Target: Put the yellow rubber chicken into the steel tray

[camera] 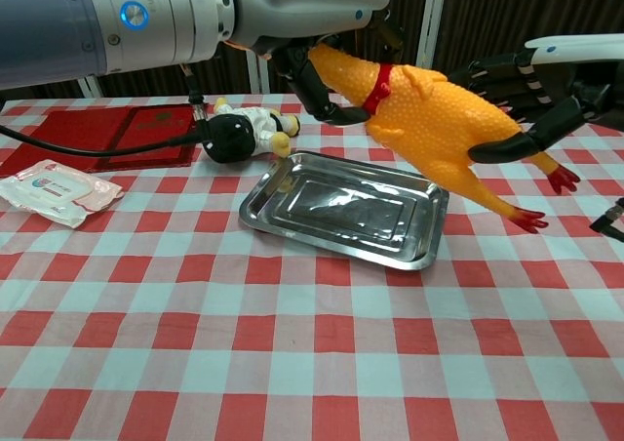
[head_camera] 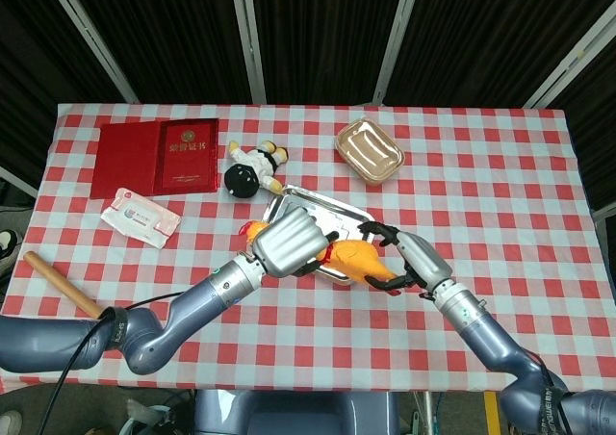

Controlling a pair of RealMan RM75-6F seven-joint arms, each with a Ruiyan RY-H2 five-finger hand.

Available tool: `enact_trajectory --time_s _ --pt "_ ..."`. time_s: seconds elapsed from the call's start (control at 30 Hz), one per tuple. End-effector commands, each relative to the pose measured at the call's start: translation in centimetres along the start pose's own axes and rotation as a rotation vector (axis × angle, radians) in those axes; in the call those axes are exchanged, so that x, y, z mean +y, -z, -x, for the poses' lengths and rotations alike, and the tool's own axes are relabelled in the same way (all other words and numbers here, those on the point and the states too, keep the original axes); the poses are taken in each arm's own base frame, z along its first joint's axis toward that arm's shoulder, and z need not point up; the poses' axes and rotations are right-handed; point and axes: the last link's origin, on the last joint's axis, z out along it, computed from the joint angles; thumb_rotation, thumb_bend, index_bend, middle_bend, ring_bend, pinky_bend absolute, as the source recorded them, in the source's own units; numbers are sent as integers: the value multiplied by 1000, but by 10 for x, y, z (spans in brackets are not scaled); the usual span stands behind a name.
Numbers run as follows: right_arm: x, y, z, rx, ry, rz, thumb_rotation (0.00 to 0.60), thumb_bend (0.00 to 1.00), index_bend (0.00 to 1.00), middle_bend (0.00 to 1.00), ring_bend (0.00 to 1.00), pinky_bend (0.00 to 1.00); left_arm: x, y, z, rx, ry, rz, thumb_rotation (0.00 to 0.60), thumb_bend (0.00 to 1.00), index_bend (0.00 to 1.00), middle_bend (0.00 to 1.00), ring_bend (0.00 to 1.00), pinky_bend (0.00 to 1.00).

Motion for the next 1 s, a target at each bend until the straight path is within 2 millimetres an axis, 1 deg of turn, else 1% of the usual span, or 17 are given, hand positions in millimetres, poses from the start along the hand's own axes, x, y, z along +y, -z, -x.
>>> enact_trajectory --time_s 0.03,0.1,0.13,0.17,0.2,0.3,0.4,0.43,0.5,0.6,0.63,0.77,0.83,0.93,0.97,1.0 --pt "1 -2 -2 14 -2 5 600 287 372 279 325 340 1 0 1 -5 10 3 600 751 638 743 647 693" --pt "2 -3 -2 22 -6 13 600 290 485 353 406 421 2 1 1 -6 15 5 600 751 638 742 647 693" --pt "4 -4 -2 27 -4 20 600 297 524 380 434 448 2 1 1 -4 15 6 600 750 637 742 647 693" --pt "4 -4 -3 34 -2 23 600 318 576 417 476 489 2 2 1 -2 15 7 600 750 637 741 647 693" --pt "5 -5 -3 39 0 27 600 339 606 440 501 514 2 2 1 0 17 8 600 750 637 741 647 693" --pt "8 -6 -1 38 5 44 600 451 712 531 604 623 3 3 0 5 28 13 600 751 637 741 647 693" --pt "9 -8 -1 52 2 53 600 542 807 610 698 711 3 3 0 9 34 19 600 750 637 740 647 693" --pt "9 -9 -2 59 3 55 600 566 829 629 718 731 4 3 0 10 35 20 600 750 637 740 647 693" --pt "9 -9 -2 66 1 57 600 644 898 683 777 794 4 4 0 9 37 22 600 750 637 740 647 694" --pt "9 -10 -3 80 2 57 600 727 981 747 844 861 4 4 0 10 38 24 600 750 637 738 647 693" --pt "9 -10 -3 85 2 58 600 738 991 759 856 873 4 4 0 10 38 24 600 750 637 738 647 693" --pt "8 -10 -2 92 5 57 600 756 1000 777 873 888 3 4 0 10 38 21 600 750 636 737 647 693" --pt "9 -9 -1 83 10 58 600 755 972 777 857 878 2 4 1 10 36 18 600 750 636 736 646 693" --pt "9 -6 -1 56 11 55 600 753 824 743 756 777 -1 4 1 14 24 9 600 750 636 736 646 693" --pt "9 -5 -2 50 13 53 600 741 747 699 698 721 -2 4 1 15 20 6 600 750 636 736 646 693" --pt "9 -4 -2 35 11 49 600 716 651 634 627 653 -3 3 2 17 17 2 600 749 636 735 646 693"
